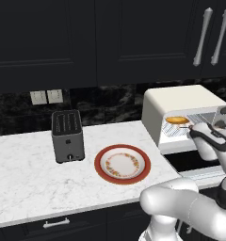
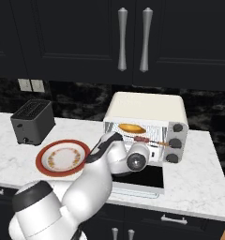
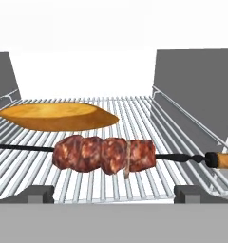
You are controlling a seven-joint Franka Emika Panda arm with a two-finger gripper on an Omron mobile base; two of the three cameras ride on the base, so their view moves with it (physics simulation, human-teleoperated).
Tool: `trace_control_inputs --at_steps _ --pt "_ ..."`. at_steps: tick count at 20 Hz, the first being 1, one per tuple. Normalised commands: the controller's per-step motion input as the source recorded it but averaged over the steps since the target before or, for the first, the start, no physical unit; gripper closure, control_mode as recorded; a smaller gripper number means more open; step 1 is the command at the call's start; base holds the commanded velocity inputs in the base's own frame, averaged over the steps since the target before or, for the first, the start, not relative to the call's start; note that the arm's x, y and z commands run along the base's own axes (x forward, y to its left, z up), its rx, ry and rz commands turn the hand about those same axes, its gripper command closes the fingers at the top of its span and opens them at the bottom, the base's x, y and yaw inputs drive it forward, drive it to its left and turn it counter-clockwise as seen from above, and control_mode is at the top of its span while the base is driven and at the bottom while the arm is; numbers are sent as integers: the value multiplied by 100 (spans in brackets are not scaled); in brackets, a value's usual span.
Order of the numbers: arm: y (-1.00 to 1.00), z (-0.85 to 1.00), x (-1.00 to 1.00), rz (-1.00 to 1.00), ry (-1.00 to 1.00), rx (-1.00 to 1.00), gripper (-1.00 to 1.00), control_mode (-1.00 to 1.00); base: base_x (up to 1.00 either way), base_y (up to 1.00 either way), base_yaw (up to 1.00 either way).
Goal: Pick up the kebab skewer and baguette bread, and place them inside the toaster oven. Close the toaster oven door and start by setting the timer.
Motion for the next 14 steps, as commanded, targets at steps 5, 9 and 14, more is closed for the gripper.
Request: trace_control_inputs --at_steps 5,9,14 --pt "0 0 22 0 0 0 -100 -100 0 0 0" --pt "0 0 22 0 0 0 -100 -100 0 0 0" --pt "0 0 22 0 0 0 -100 -100 0 0 0"
